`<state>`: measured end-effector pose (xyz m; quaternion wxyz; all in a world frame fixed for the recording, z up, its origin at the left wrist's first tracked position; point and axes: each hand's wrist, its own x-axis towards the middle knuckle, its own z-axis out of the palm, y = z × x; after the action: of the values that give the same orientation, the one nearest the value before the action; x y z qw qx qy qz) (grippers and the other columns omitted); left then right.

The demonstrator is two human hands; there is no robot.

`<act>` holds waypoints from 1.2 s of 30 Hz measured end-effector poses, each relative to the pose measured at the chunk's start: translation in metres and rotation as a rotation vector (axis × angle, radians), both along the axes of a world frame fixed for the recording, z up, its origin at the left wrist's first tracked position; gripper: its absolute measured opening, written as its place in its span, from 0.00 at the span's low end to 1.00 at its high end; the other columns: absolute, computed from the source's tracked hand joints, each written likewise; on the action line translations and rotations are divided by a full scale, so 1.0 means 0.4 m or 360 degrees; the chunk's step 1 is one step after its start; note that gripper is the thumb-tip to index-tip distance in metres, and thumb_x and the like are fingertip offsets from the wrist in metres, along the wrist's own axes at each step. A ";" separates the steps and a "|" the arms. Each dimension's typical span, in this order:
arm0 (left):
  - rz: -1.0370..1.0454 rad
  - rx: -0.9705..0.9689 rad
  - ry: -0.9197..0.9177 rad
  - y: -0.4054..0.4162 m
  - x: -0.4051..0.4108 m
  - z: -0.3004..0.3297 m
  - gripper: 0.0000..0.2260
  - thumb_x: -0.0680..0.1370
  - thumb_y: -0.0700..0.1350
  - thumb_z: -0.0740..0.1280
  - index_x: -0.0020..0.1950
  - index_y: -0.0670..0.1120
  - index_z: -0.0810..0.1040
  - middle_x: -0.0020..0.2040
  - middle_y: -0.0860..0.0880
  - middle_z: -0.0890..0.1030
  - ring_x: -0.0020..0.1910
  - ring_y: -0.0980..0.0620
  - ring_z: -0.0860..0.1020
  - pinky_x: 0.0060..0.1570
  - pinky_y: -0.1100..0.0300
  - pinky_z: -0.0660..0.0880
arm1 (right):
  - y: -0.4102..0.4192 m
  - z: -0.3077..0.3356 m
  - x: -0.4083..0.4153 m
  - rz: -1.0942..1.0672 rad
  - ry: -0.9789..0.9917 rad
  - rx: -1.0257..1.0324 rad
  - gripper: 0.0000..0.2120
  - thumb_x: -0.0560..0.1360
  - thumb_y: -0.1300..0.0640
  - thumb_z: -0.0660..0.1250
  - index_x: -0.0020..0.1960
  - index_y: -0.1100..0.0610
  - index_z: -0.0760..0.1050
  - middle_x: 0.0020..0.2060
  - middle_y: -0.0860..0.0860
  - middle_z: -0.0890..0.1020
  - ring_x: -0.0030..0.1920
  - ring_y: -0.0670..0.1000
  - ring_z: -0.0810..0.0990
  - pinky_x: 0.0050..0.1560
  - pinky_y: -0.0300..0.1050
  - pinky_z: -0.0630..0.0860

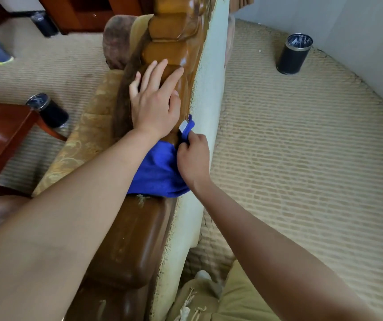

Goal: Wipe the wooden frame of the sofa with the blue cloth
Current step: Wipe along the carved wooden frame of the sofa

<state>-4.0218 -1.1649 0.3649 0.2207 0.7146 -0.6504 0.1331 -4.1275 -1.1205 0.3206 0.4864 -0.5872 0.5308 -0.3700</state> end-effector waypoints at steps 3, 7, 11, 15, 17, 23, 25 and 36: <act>-0.0102 0.0090 0.0232 0.004 0.015 0.023 0.23 0.77 0.45 0.55 0.72 0.54 0.68 0.76 0.49 0.62 0.76 0.51 0.56 0.74 0.49 0.49 | 0.037 -0.003 0.005 0.0010 0.0045 -0.0089 0.09 0.73 0.70 0.55 0.37 0.61 0.63 0.45 0.55 0.68 0.45 0.55 0.68 0.49 0.41 0.66; -0.0175 -0.0006 0.0977 0.048 0.022 0.043 0.25 0.79 0.42 0.56 0.76 0.52 0.60 0.77 0.49 0.57 0.76 0.54 0.54 0.73 0.61 0.51 | 0.057 0.007 -0.007 0.0076 0.0127 -0.0246 0.07 0.73 0.70 0.54 0.39 0.61 0.66 0.46 0.54 0.68 0.46 0.54 0.69 0.49 0.43 0.69; -0.0189 0.0062 0.0883 0.123 0.040 0.003 0.27 0.80 0.41 0.56 0.78 0.50 0.54 0.78 0.49 0.55 0.76 0.55 0.53 0.72 0.62 0.50 | 0.078 0.026 -0.005 0.0152 0.0417 -0.0458 0.09 0.74 0.68 0.55 0.50 0.65 0.72 0.51 0.58 0.71 0.51 0.57 0.70 0.50 0.48 0.70; 0.0086 0.0064 0.1100 0.185 0.093 -0.035 0.25 0.80 0.43 0.54 0.77 0.52 0.53 0.77 0.49 0.56 0.75 0.53 0.56 0.73 0.56 0.55 | 0.112 0.068 0.062 0.0260 0.0478 -0.0736 0.09 0.74 0.65 0.58 0.46 0.66 0.76 0.45 0.59 0.75 0.45 0.60 0.71 0.46 0.54 0.71; 0.0403 0.0072 0.1131 0.220 0.105 -0.040 0.20 0.82 0.43 0.54 0.74 0.49 0.61 0.73 0.45 0.62 0.71 0.50 0.63 0.67 0.59 0.60 | 0.085 0.083 0.087 0.0317 0.0533 -0.0668 0.10 0.74 0.67 0.57 0.49 0.66 0.76 0.48 0.61 0.74 0.48 0.60 0.71 0.50 0.50 0.69; 0.0175 0.0929 0.1921 0.293 0.115 -0.030 0.27 0.79 0.63 0.54 0.76 0.57 0.56 0.69 0.60 0.64 0.65 0.60 0.65 0.63 0.61 0.64 | 0.038 0.164 0.086 0.0354 -0.0113 0.0101 0.18 0.74 0.62 0.55 0.60 0.59 0.76 0.55 0.60 0.80 0.54 0.58 0.77 0.58 0.49 0.71; 0.0093 0.0910 0.2038 0.302 0.115 -0.040 0.28 0.80 0.58 0.59 0.77 0.55 0.53 0.70 0.58 0.63 0.67 0.59 0.66 0.63 0.63 0.66 | 0.050 0.167 0.100 0.0293 -0.0355 0.0322 0.13 0.74 0.62 0.55 0.52 0.61 0.77 0.49 0.61 0.81 0.46 0.59 0.78 0.52 0.54 0.76; 0.0321 -0.0238 0.1662 0.276 0.216 -0.054 0.08 0.76 0.35 0.64 0.49 0.47 0.76 0.45 0.47 0.79 0.46 0.49 0.77 0.48 0.56 0.73 | 0.044 0.176 0.157 0.0512 0.0156 -0.0375 0.15 0.78 0.57 0.61 0.63 0.55 0.77 0.57 0.48 0.81 0.58 0.45 0.77 0.54 0.29 0.68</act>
<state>-3.9354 -1.0544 0.3432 0.5512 0.7269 -0.3710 -0.1737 -4.0646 -1.1028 0.3909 0.4407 -0.7345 0.4062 -0.3182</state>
